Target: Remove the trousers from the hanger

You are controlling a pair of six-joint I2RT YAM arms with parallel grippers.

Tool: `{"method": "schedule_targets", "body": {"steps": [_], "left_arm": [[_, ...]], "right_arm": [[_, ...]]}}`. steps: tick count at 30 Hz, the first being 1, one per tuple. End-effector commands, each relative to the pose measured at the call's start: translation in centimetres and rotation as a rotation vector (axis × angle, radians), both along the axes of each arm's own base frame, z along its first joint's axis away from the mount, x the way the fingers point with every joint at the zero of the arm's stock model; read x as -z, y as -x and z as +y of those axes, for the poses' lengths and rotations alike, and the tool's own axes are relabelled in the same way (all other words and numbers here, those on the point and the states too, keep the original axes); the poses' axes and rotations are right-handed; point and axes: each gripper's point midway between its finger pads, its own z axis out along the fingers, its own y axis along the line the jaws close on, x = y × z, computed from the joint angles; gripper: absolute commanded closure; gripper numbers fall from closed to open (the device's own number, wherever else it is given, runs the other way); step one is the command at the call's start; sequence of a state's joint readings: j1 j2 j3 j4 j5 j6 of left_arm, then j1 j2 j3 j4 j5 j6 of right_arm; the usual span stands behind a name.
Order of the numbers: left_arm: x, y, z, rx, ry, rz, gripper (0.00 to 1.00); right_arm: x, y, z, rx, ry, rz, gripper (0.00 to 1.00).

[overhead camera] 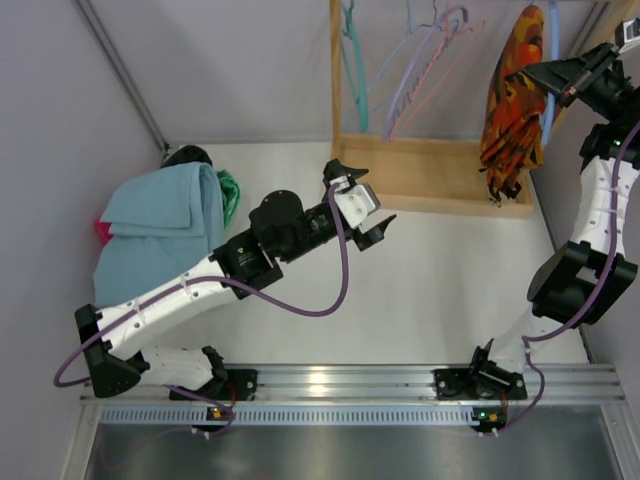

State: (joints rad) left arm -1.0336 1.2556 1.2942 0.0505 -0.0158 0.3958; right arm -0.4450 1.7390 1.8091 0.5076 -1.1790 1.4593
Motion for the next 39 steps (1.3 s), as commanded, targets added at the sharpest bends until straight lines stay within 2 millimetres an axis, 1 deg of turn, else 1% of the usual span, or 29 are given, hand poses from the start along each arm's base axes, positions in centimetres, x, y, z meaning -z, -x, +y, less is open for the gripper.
{"method": "schedule_targets", "body": {"steps": [1,2,5,9,12,13,14,15,16,17,18,19,23,25,26,27,28,29,30,31,33,34,35,36,37,38,39], "left_arm": [[-0.8,-0.2,-0.1,0.0,0.016,-0.021,0.02],[-0.8,-0.2,-0.1,0.0,0.018,-0.02,0.02],[-0.5,-0.3,-0.3,-0.002,0.012,-0.016,0.02],[-0.1,-0.4,-0.5,0.001,0.004,-0.014,0.02],[0.0,-0.4,-0.6,0.003,0.006,-0.019,0.02],[0.0,-0.4,-0.6,0.006,0.01,-0.019,0.02],[-0.1,-0.4,-0.7,0.007,0.016,-0.027,0.02],[0.3,-0.5,-0.7,0.005,0.01,-0.027,0.02],[0.5,-0.5,-0.7,0.005,0.009,-0.032,0.02],[0.3,0.0,-1.1,0.04,0.015,-0.05,0.02],[0.4,0.0,-1.2,0.045,0.012,-0.058,0.02],[1.0,0.0,-1.4,0.054,0.001,-0.063,0.02],[1.4,0.0,-2.5,0.085,0.005,-0.079,0.02],[1.1,-0.3,-3.3,0.089,0.032,-0.09,0.02],[0.7,-0.3,-3.6,0.091,0.05,-0.095,0.02],[-0.1,-0.4,-3.9,0.089,0.083,-0.111,0.02],[0.0,-0.7,-4.7,0.091,0.094,-0.114,0.02],[-0.5,-0.6,-5.1,0.094,0.116,-0.121,0.02],[-0.7,-0.6,-5.7,0.099,0.128,-0.123,0.02],[-0.8,-0.9,-6.6,0.097,0.15,-0.136,0.02],[-1.7,-0.4,-8.0,0.107,0.187,-0.167,0.03],[-2.7,-0.2,-8.4,0.109,0.226,-0.198,0.03],[-1.8,-0.4,-9.6,0.113,0.217,-0.21,0.04],[-2.7,0.2,-10.2,0.123,0.24,-0.231,0.06],[-2.8,0.3,-10.9,0.127,0.249,-0.239,0.07],[-2.3,0.4,-12.0,0.134,0.251,-0.247,0.09],[-2.5,0.5,-12.6,0.137,0.259,-0.252,0.11]], "right_arm": [[-9.2,5.5,2.7,0.043,0.155,-0.46,1.0],[-9.8,6.0,2.9,0.045,0.156,-0.479,1.0],[-10.5,7.1,3.5,0.032,0.155,-0.492,1.0],[-10.5,8.3,4.3,0.017,0.153,-0.486,1.0],[-10.1,9.3,4.8,0.004,0.155,-0.478,1.0],[-10.3,10.1,5.1,0.002,0.16,-0.486,1.0],[-9.6,10.0,5.1,-0.002,0.155,-0.465,1.0],[-9.4,10.3,5.3,-0.008,0.149,-0.455,1.0],[-9.5,11.1,5.7,-0.01,0.152,-0.466,1.0],[-8.7,11.1,5.6,-0.015,0.149,-0.449,1.0],[-8.4,11.2,5.7,-0.018,0.147,-0.442,1.0],[-7.8,11.5,5.9,-0.022,0.142,-0.429,1.0],[-6.6,12.4,6.3,-0.036,0.135,-0.409,1.0],[-6.2,13.3,6.7,-0.042,0.132,-0.405,1.0],[-6.2,13.6,6.8,-0.04,0.129,-0.403,1.0],[-6.1,14.0,7.0,-0.04,0.125,-0.399,1.0],[-5.9,14.6,7.2,-0.035,0.114,-0.382,1.0],[-5.7,14.9,7.3,-0.031,0.103,-0.367,1.0],[-5.5,15.1,7.4,-0.023,0.098,-0.353,1.0],[-5.0,15.6,7.6,-0.015,0.078,-0.305,1.0],[-4.6,16.0,7.7,0.02,0.08,-0.29,1.0],[-4.6,16.9,8.1,0.039,0.081,-0.296,1.0],[-4.0,16.8,8.0,0.053,0.057,-0.233,1.0],[-3.6,16.9,7.9,0.077,0.079,-0.239,1.0],[-3.7,17.8,8.3,0.098,0.078,-0.233,1.0],[-2.9,17.7,8.2,0.113,0.064,-0.185,1.0],[-2.6,17.9,8.2,0.128,0.071,-0.183,1.0]]}}
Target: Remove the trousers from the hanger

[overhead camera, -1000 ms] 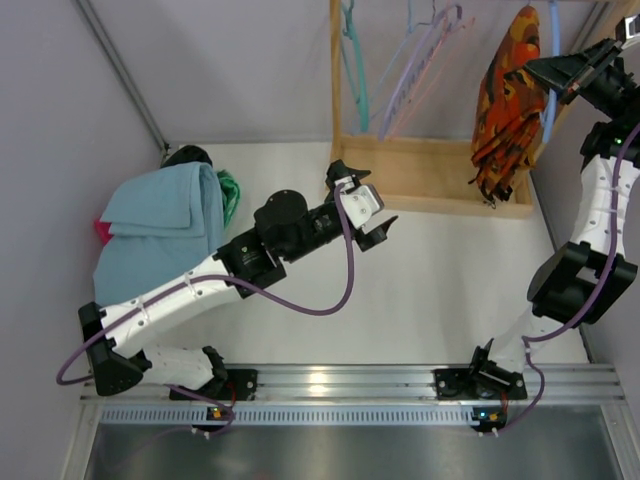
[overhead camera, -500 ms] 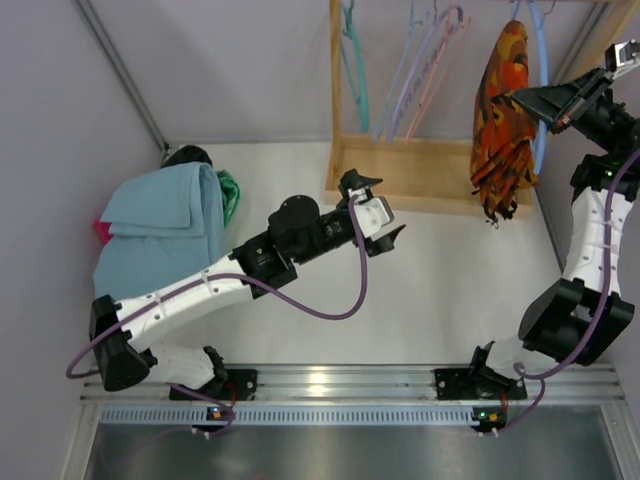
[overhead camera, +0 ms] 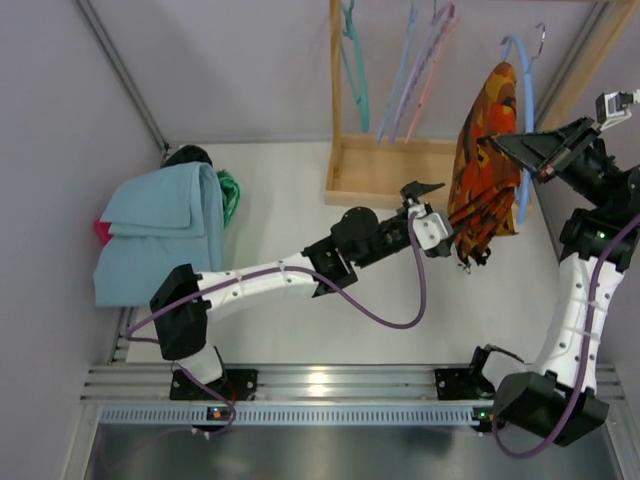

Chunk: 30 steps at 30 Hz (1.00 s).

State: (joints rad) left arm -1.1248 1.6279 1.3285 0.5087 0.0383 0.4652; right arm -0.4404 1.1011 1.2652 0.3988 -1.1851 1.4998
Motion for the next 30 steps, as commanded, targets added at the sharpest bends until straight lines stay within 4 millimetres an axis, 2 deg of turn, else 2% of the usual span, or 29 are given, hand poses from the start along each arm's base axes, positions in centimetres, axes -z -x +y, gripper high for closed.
{"method": "schedule_targets", "body": {"steps": [1,3,4,9,17,19,27,30], "left_arm": [[-7.4,1.1,-1.0,0.014,0.217,-0.126,0.13],[-7.4,1.2,-2.1,0.02,0.243,-0.122,0.15],[-8.3,1.3,-2.2,0.022,0.267,-0.127,0.17],[-9.2,2.2,-3.0,0.047,0.334,-0.122,0.21],[-7.8,4.8,-5.0,0.118,0.33,-0.078,0.24],[-7.3,4.9,-5.3,0.115,0.325,-0.067,0.24],[-4.1,2.4,-7.0,-0.01,0.293,-0.019,0.23],[-3.7,1.5,-7.2,-0.036,0.303,0.005,0.23]], "right_arm": [[-2.7,3.0,0.9,0.159,0.101,-0.219,1.0],[-1.7,3.0,0.6,0.193,0.086,-0.151,1.0],[-1.6,3.6,0.9,0.199,0.086,-0.152,1.0],[-1.1,4.4,0.9,0.243,0.045,-0.111,1.0],[-1.1,4.3,0.6,0.28,0.008,-0.056,1.0],[-1.2,4.3,0.5,0.282,0.002,-0.053,1.0],[-0.7,4.8,1.1,0.24,0.013,-0.049,1.0],[-0.4,5.0,1.4,0.216,0.02,-0.041,1.0]]}}
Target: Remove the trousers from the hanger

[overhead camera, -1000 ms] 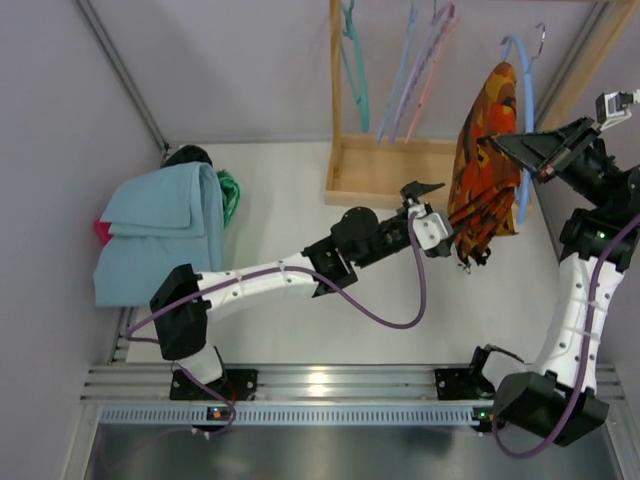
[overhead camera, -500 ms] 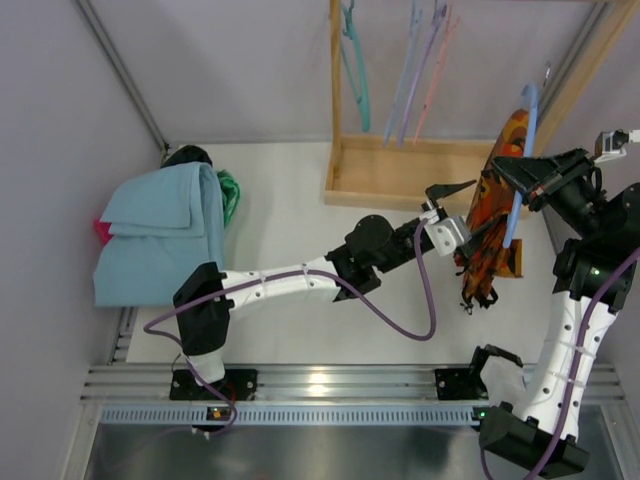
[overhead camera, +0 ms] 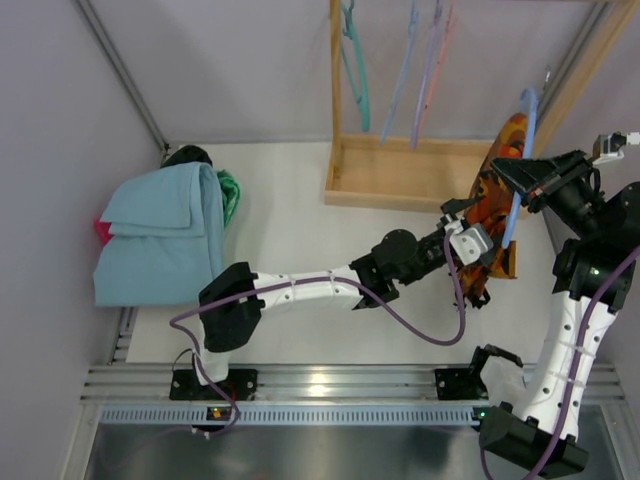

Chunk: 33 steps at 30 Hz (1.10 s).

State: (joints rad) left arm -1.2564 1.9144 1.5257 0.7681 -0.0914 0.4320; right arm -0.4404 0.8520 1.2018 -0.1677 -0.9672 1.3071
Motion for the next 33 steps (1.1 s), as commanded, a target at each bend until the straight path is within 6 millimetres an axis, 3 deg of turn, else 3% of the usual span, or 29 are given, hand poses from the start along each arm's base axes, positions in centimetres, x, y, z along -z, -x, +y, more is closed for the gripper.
{"method": "schedule_targets", "body": {"steps": [1,9,10,15,22,33], "left_arm": [[-3.4,-1.4,0.9,-0.06,0.121,0.009,0.23],[-3.9,-0.5,2.0,-0.035,0.133,-0.016,0.22],[-4.8,-0.1,2.6,-0.025,0.147,-0.022,0.22],[-3.5,0.1,3.5,-0.03,0.111,-0.018,0.19],[-3.7,0.0,3.7,-0.043,0.113,-0.023,0.19],[-4.9,-3.1,2.8,-0.115,0.142,-0.042,0.21]], "right_arm": [[-3.5,2.5,1.5,-0.033,0.131,-0.216,1.0],[-3.5,2.5,1.7,-0.054,0.151,-0.243,1.0],[-3.6,2.5,1.6,-0.056,0.148,-0.249,1.0],[-4.0,1.7,1.4,-0.072,0.132,-0.27,1.0],[-4.4,1.6,1.4,-0.092,0.118,-0.28,1.0],[-4.6,3.1,2.3,-0.118,0.145,-0.283,1.0]]}}
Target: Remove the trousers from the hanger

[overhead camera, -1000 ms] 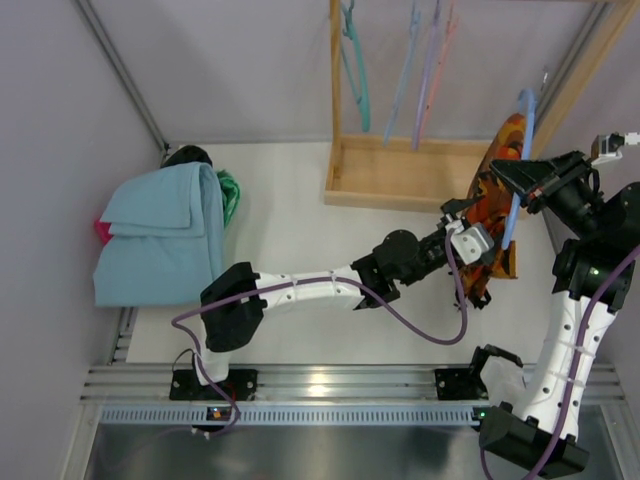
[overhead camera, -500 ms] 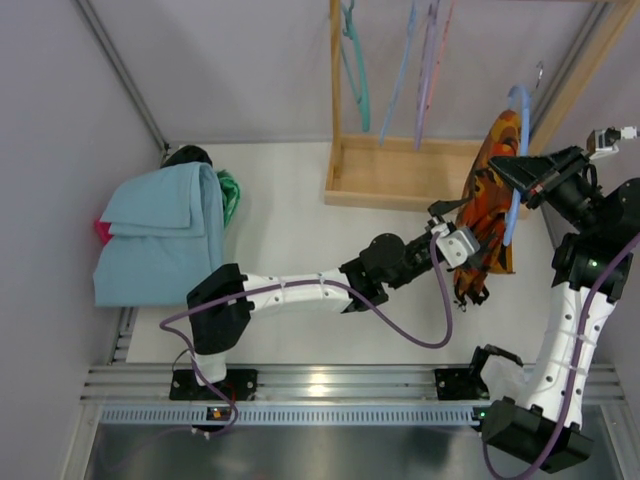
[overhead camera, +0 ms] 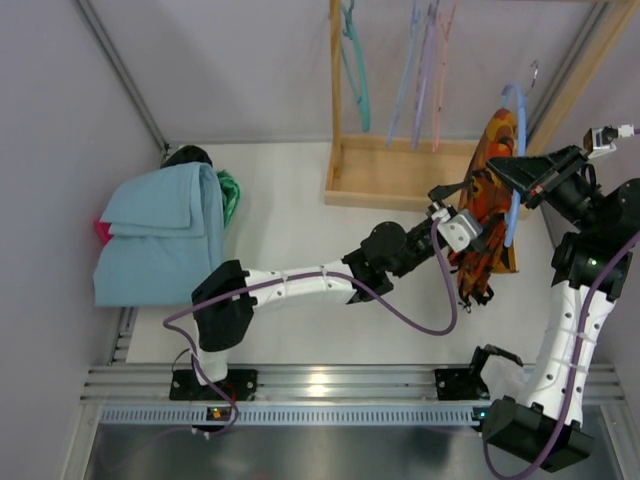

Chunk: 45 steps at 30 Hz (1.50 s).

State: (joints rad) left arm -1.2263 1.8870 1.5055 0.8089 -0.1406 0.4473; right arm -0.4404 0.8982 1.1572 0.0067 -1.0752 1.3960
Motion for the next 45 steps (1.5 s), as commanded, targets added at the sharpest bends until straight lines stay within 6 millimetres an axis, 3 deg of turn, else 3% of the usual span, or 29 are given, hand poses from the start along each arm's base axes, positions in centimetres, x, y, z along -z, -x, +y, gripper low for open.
{"method": "schedule_targets", "body": {"steps": [1,4,12,23,36,41,45], "left_arm": [[-3.3,-1.0,0.5,-0.031,0.091,-0.041,0.21],[-3.3,-0.8,0.0,-0.015,0.085,-0.05,0.22],[-1.4,-0.8,-1.2,0.021,0.052,0.005,0.23],[0.9,-3.1,-1.8,-0.05,0.011,0.032,0.24],[4.6,-6.5,-0.7,-0.159,-0.079,0.078,0.32],[6.2,-6.6,-0.6,-0.16,-0.116,0.081,0.24],[5.6,-5.8,-0.5,-0.125,-0.114,0.071,0.17]], "right_arm": [[-4.7,3.4,1.7,0.002,0.143,-0.27,1.0],[-4.9,3.5,1.7,0.007,0.142,-0.276,1.0],[-4.9,3.5,1.6,0.023,0.134,-0.272,1.0],[-5.2,3.9,1.8,0.021,0.145,-0.271,1.0],[-5.8,3.8,1.8,0.022,0.147,-0.276,1.0],[-6.4,3.8,1.8,0.026,0.148,-0.286,1.0],[-6.7,3.7,1.6,0.037,0.144,-0.291,1.0]]}}
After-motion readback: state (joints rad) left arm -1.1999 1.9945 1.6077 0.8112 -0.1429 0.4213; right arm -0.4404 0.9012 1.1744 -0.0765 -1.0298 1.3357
